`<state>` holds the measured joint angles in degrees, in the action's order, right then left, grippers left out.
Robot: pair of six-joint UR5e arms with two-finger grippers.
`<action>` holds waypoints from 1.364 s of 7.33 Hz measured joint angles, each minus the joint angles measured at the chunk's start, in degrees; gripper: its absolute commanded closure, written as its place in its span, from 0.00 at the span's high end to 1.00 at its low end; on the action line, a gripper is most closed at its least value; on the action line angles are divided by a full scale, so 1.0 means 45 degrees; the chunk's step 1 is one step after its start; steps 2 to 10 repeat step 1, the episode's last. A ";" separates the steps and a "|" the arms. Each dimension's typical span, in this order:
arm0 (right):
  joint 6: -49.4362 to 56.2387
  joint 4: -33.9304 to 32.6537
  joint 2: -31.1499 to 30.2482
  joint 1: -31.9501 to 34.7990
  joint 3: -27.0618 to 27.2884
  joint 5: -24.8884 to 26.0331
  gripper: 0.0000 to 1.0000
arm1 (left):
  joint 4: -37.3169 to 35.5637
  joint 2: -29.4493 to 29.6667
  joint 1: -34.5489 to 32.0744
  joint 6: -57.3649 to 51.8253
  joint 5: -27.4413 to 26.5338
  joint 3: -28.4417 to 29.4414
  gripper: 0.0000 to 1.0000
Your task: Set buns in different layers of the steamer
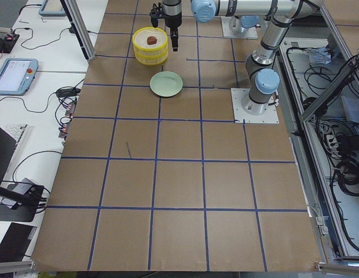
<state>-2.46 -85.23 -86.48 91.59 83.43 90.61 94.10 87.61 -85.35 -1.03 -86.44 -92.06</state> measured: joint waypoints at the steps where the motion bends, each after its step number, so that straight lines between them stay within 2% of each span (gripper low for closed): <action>1: 0.0004 0.0008 0.0000 -0.0002 0.0008 0.0001 1.00 | 0.0004 -0.0055 -0.0009 0.0000 -0.0089 -0.0041 1.00; 10: 0.0004 0.0008 0.0000 -0.0002 0.0008 0.0001 1.00 | 0.0004 -0.0055 -0.0009 0.0000 -0.0089 -0.0041 1.00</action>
